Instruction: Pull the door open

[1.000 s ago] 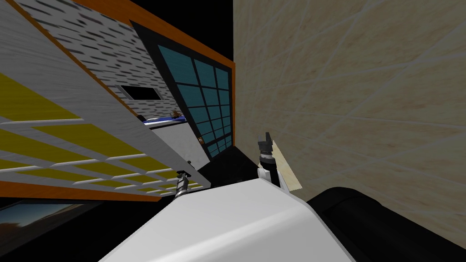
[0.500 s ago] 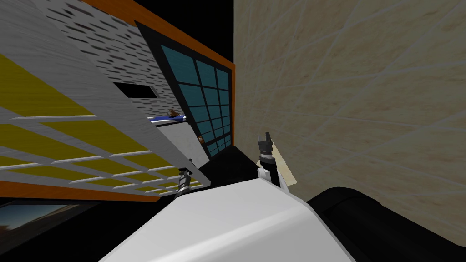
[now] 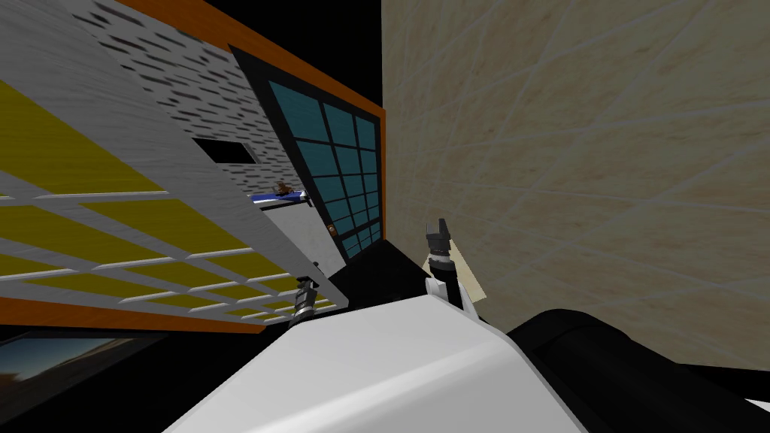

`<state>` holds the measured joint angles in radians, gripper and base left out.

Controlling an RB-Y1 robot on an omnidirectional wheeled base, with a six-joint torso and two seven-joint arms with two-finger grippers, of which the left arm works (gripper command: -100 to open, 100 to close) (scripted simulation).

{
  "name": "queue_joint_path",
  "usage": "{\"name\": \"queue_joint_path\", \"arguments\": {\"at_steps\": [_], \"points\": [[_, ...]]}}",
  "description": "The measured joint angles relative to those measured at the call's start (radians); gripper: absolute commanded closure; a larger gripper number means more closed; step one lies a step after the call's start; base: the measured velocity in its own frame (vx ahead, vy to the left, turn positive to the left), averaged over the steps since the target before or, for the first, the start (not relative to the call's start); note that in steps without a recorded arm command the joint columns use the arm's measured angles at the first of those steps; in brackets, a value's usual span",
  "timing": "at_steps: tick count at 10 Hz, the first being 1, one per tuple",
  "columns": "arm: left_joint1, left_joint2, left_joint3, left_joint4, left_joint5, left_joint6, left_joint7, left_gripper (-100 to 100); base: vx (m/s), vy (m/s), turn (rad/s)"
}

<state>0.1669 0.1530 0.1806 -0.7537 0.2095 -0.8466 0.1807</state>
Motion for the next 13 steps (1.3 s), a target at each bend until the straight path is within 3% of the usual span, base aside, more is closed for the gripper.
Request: {"name": "queue_joint_path", "arguments": {"at_steps": [4, 5, 8, 11, 13], "points": [[-0.017, 0.021, -0.033, 0.009, 0.025, -0.010, 0.106, 100, -0.067, 0.037, -0.074], [-0.018, 0.025, -0.045, 0.007, 0.035, -0.013, 0.134, -100, -0.086, 0.012, -0.118], [-0.020, 0.010, -0.080, 0.007, 0.052, -0.008, 0.200, -100, -0.079, 0.019, -0.087], [-0.042, 0.015, -0.098, 0.029, 0.073, -0.019, 0.263, -100, -0.055, 0.034, -0.056], [-0.042, 0.023, -0.111, 0.010, 0.086, -0.010, 0.308, -100, -0.083, 0.034, -0.069]]}}
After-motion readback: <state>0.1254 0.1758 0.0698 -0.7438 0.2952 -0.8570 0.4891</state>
